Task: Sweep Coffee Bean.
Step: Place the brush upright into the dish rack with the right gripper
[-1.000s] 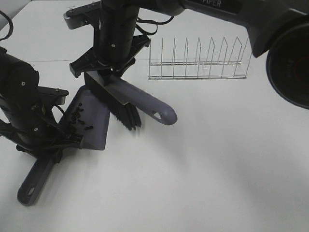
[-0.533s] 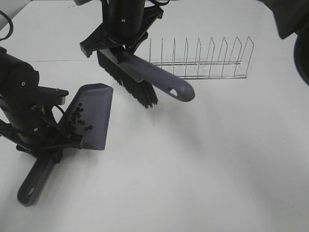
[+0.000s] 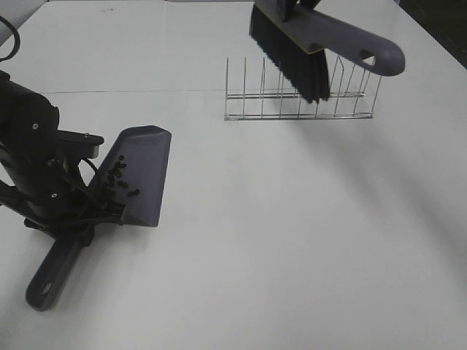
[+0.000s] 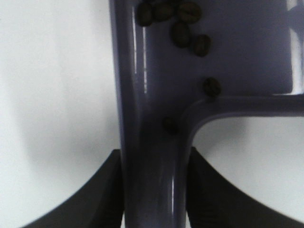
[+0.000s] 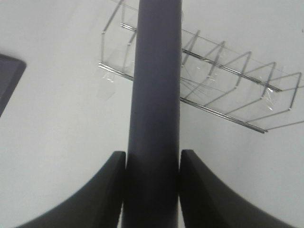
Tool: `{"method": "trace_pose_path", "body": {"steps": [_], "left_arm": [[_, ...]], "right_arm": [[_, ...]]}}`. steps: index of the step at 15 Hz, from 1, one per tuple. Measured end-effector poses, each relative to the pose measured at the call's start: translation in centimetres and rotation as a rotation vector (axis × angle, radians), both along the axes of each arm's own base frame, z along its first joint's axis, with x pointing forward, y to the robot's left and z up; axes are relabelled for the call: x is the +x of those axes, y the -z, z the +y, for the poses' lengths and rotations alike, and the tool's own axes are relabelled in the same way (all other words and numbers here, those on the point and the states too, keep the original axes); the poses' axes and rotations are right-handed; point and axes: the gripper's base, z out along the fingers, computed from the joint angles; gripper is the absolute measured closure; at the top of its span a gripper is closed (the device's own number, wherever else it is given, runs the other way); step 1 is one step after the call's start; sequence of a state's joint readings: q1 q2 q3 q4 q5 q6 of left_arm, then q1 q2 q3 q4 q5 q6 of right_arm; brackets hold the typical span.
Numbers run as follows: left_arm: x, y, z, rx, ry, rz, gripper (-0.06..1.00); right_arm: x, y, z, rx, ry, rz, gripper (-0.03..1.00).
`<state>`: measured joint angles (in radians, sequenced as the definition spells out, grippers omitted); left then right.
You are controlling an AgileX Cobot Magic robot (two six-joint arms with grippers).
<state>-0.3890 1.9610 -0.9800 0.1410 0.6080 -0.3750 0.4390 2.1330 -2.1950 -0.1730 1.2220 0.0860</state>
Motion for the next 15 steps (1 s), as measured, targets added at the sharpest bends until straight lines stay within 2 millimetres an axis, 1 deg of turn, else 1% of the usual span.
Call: {"method": "trace_pose_path", "body": {"steps": [2,3,4,5,6,7,9,11,12,13,15], "left_arm": [[0.0,0.0,0.0,0.0,0.0,0.0,0.59],[0.0,0.0,0.0,0.0,0.001,0.0,0.59],[0.0,0.0,0.0,0.0,0.001,0.0,0.59],[0.0,0.0,0.0,0.0,0.001,0.0,0.59],[0.0,0.0,0.0,0.0,0.001,0.0,0.59],[0.0,0.0,0.0,0.0,0.001,0.0,0.59],[0.0,0.0,0.0,0.0,0.001,0.0,0.59],[0.0,0.0,0.0,0.0,0.001,0.0,0.59],[0.0,0.0,0.0,0.0,0.001,0.0,0.59],[0.0,0.0,0.0,0.0,0.001,0.0,0.59],[0.0,0.0,0.0,0.0,0.001,0.0,0.59]], "right_arm": [[1.5,-0.2,-4.3,0.048,0.095,0.016,0.67],[2.0,-0.2,-6.2,0.06,0.136,0.019,0.67],[2.5,-0.2,-7.9,0.074,0.171,0.024,0.67],[2.6,-0.2,-8.4,0.079,0.178,0.027,0.67],[2.3,0.2,-10.4,0.083,0.213,0.056,0.67],[1.9,0.6,-10.8,0.075,0.219,0.08,0.67],[0.8,1.6,-11.0,0.064,0.223,0.138,0.67],[0.2,3.4,-10.9,0.057,0.224,0.209,0.67],[0.1,3.9,-10.9,0.055,0.224,0.225,0.67],[-0.2,4.9,-11.0,0.046,0.226,0.26,0.67],[-0.5,6.6,-11.0,0.037,0.225,0.288,0.67]]}}
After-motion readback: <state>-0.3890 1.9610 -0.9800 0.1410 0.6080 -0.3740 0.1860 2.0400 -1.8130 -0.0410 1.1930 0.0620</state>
